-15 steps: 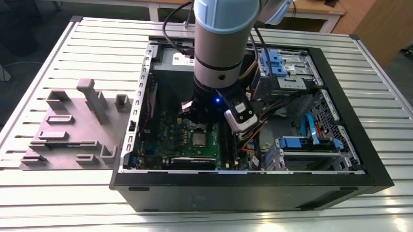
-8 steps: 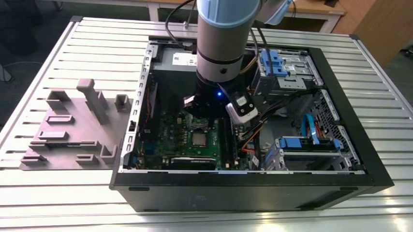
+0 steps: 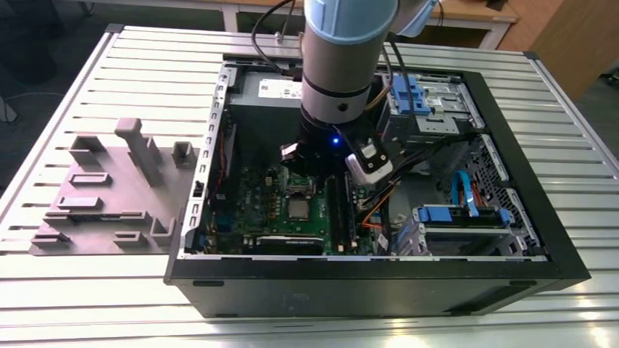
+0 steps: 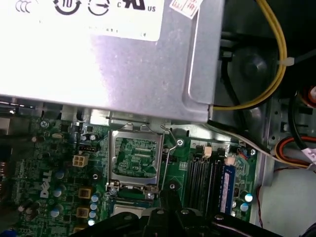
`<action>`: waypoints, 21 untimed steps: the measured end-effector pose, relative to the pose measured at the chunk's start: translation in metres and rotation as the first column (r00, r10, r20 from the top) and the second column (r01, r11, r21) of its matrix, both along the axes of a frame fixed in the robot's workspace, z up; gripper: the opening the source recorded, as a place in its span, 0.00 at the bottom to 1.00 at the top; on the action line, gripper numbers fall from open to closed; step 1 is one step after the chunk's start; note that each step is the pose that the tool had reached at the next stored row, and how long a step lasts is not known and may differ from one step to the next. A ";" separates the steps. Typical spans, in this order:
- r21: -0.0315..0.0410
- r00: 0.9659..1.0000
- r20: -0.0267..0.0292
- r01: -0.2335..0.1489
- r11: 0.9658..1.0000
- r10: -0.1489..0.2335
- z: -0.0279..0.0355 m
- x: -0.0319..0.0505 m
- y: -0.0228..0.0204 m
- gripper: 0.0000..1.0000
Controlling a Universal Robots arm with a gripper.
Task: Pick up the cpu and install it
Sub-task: 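Close the cpu cover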
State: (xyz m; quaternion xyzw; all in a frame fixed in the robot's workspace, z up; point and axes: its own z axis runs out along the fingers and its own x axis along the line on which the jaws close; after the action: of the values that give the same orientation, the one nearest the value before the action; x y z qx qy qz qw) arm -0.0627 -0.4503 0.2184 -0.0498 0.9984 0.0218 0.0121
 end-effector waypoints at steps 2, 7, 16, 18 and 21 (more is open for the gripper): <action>0.004 1.000 0.000 -0.012 1.000 0.012 -0.0004 0.0009 0.0001 0.10; 0.016 0.999 0.001 -0.039 0.999 0.039 -0.0011 0.0033 0.0005 0.10; 0.029 0.999 0.001 -0.052 0.998 0.052 -0.0053 0.0039 0.0131 0.10; 0.033 0.998 0.001 -0.055 0.998 0.055 -0.0067 0.0037 0.0154 0.10; 0.035 0.998 0.001 -0.062 0.997 0.062 -0.0094 0.0027 0.0169 0.10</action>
State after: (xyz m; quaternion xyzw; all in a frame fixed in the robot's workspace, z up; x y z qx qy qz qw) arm -0.0600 -0.4334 0.2090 -0.0804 0.9959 0.0398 0.0124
